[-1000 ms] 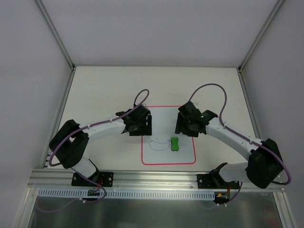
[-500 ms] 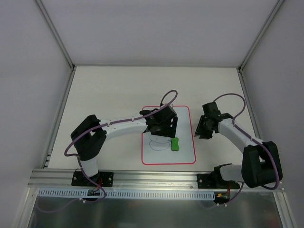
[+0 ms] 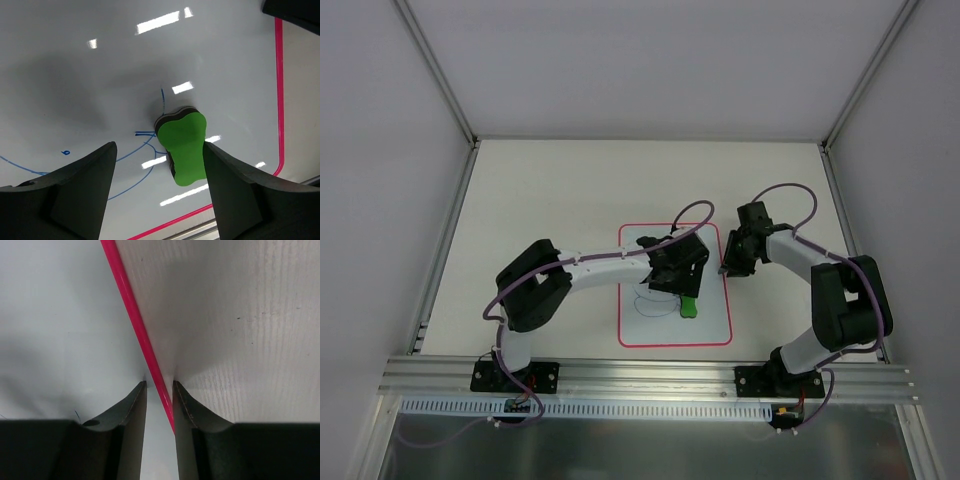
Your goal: Erase the whiteboard
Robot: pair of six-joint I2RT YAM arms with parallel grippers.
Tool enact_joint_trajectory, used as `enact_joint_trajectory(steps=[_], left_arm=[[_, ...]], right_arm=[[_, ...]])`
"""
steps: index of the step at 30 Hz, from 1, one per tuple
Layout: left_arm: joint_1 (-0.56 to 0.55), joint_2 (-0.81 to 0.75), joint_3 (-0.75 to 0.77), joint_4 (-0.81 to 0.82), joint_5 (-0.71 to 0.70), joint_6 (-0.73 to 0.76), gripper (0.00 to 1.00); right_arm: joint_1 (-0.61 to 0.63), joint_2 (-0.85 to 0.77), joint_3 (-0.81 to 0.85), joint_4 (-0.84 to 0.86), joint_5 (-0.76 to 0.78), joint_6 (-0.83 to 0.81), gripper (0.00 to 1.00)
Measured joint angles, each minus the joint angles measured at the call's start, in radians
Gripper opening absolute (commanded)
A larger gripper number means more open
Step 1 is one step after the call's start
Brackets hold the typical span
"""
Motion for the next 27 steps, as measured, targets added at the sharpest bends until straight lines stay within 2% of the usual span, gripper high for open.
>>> enact_joint_trajectory(steps=[5, 16, 19, 20, 23, 24, 27], left_arm=[[-0.023, 0.026, 0.018, -0.011, -0.001, -0.005, 0.66], [-0.056, 0.080, 0.069, -0.040, -0.009, -0.026, 0.60], [-0.058, 0.080, 0.073, -0.044, -0.014, -0.037, 0.53], [-0.058, 0.080, 0.073, -0.048, -0.019, -0.043, 0.47], [-0.058, 0.080, 0.073, -0.060, -0.028, -0.053, 0.39], [-0.058, 0.080, 0.073, -0.062, -0.030, -0.055, 0.32], [-0.058, 0.080, 0.073, -0.066, -0.035, -0.063, 0.27]], right_arm=[[-0.002, 0.002, -0.002, 0.011, -0.008, -0.001, 0.22], [-0.003, 0.002, -0.008, 0.029, -0.020, 0.000, 0.22], [-0.003, 0.002, -0.010, 0.033, -0.021, 0.000, 0.22], [-0.003, 0.001, -0.011, 0.035, -0.022, 0.000, 0.21], [-0.003, 0.001, -0.012, 0.037, -0.023, 0.000, 0.21], [-0.003, 0.001, -0.012, 0.038, -0.024, 0.000, 0.21], [-0.003, 0.001, -0.013, 0.040, -0.024, 0.000, 0.20]])
